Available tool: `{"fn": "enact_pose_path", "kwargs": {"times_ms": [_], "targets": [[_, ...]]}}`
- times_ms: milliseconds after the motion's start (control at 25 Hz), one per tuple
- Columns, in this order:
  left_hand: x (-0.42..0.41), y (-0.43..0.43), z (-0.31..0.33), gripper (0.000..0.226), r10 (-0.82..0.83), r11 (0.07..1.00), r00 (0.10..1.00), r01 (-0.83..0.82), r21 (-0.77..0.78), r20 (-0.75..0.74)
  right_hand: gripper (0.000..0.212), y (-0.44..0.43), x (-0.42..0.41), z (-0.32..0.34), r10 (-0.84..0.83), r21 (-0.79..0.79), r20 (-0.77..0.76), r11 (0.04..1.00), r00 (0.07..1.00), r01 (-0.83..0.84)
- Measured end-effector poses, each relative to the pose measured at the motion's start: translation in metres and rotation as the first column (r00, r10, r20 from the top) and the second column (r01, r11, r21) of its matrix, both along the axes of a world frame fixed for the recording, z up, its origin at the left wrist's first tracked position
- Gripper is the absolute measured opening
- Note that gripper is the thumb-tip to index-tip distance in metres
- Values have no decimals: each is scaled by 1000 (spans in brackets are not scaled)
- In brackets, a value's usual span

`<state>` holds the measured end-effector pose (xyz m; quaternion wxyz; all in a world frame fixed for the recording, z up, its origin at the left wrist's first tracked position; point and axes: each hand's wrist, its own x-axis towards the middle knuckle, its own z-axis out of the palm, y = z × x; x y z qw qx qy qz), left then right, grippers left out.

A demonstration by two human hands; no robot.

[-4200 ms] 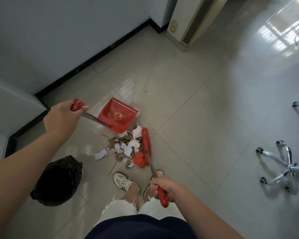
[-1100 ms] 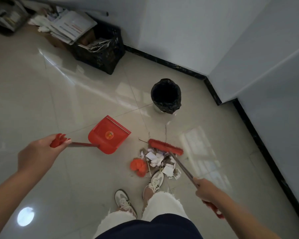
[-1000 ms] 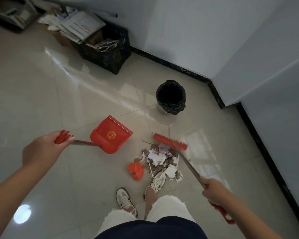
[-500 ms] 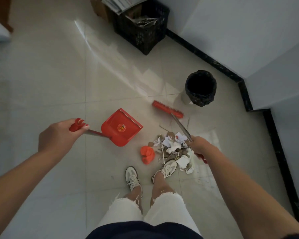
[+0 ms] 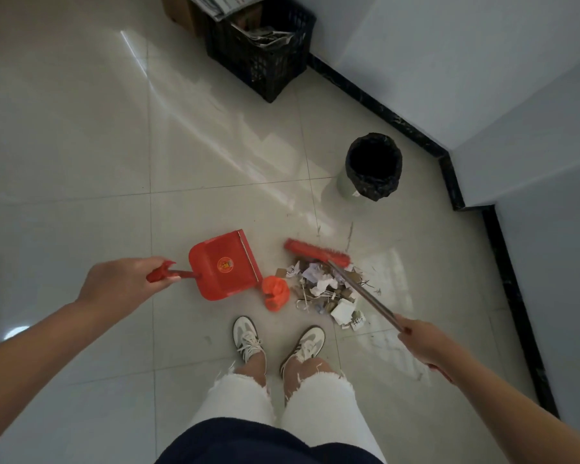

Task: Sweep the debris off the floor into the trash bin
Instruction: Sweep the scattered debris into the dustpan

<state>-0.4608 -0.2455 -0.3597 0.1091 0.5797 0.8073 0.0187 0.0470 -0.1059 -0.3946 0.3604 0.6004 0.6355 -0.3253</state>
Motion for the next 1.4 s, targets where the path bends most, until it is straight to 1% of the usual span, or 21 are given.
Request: {"fn": "enact_pose_path", "kwargs": {"times_ms": [80,160,240,360,480,600,640,680,760,800,880,920,960,1040,1120,1200,1280,1320,1400], "targets": [[3,5,2,26,-118,992,992,119,28,-36,49,-5,14,14,-176,22,-109,984,978,179],[7,9,3,27,-219,976,975,218,-19,-48,49,-9,28,25,-335,17,-196,938,922,345],[14,13,-1,28,-332,943,941,328,-60,-68,50,-13,47,22,-474,-15,-239,875,848,485],[37,30,-4,32,-460,882,888,453,-132,-20,44,-9,76,16,-643,-18,-244,751,726,659],[61,39,-14,31,-498,857,867,490,-161,-12,28,-7,100,7,-764,-26,-202,629,612,777],[78,51,-23,28,-521,843,854,512,-164,-8,17,-8,115,-14,-850,-31,-120,519,513,854],[81,55,-26,32,-527,838,850,521,-162,1,12,-10,116,-21,-881,-46,-89,470,465,881],[84,58,-29,38,-540,831,841,535,-152,11,13,-11,112,-28,-900,-60,-64,435,432,898],[90,68,-30,42,-566,819,825,560,-126,-9,20,-18,95,-37,-907,-96,-55,420,417,902],[92,77,-27,40,-583,809,812,577,-115,-26,18,-22,82,-38,-907,-108,-69,421,415,901],[98,97,-22,36,-619,783,784,612,-116,-48,12,-31,57,-38,-878,-114,-80,478,471,871],[102,104,-20,37,-639,767,767,629,-128,-59,9,-36,44,-37,-870,-119,-87,492,485,863],[105,109,-21,38,-658,751,750,646,-136,-72,9,-40,33,-37,-866,-132,-99,499,490,856],[108,116,-20,41,-677,735,730,664,-141,-91,15,-47,11,-36,-854,-170,-113,521,509,836],[110,122,-20,42,-676,736,730,660,-152,-100,19,-55,-12,-33,-841,-200,-118,541,528,817],[119,126,-17,44,-652,756,753,637,-152,-89,21,-62,-31,-31,-827,-209,-130,562,547,800],[137,128,-13,37,-657,751,750,641,-156,-79,23,-68,-44,-31,-829,-205,-148,559,539,803],[147,131,-11,35,-651,752,755,629,-195,-74,22,-69,-48,-31,-832,-206,-154,554,533,806],[165,141,-9,38,-625,747,779,576,-333,-55,20,-69,-52,-29,-832,-206,-157,555,533,806]]}}
